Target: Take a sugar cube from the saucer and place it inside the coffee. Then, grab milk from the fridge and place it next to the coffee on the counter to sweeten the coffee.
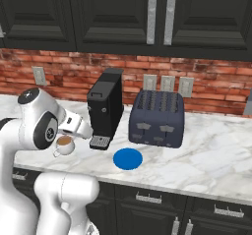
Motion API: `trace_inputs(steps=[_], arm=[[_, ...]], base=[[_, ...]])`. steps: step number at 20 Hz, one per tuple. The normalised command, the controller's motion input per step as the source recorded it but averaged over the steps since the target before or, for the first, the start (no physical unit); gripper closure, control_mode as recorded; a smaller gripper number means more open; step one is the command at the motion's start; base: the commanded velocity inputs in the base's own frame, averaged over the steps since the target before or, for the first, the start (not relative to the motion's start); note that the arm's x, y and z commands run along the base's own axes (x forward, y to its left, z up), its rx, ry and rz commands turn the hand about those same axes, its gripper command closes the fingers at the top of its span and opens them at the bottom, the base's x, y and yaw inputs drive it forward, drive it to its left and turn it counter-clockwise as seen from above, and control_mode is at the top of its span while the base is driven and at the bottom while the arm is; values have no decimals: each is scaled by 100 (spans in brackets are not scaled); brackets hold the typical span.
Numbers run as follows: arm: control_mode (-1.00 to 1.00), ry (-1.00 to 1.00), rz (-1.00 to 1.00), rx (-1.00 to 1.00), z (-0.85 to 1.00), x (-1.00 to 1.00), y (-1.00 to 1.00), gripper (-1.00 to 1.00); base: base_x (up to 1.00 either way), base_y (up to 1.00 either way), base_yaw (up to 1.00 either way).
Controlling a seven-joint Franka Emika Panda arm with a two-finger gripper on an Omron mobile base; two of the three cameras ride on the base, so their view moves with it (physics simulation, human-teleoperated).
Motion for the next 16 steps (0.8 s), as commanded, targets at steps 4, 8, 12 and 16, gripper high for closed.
trace_inputs(steps=[4, 8, 12, 16], arm=[[100, 0, 0, 0, 0, 0, 0, -100], [100, 0, 0, 0, 0, 0, 0, -100], [100, 0, 0, 0, 0, 0, 0, -100], [100, 0, 0, 0, 0, 0, 0, -100]], base=[[-28, 0, -2], [-100, -11, -16], [-84, -32, -34], [-34, -39, -48]])
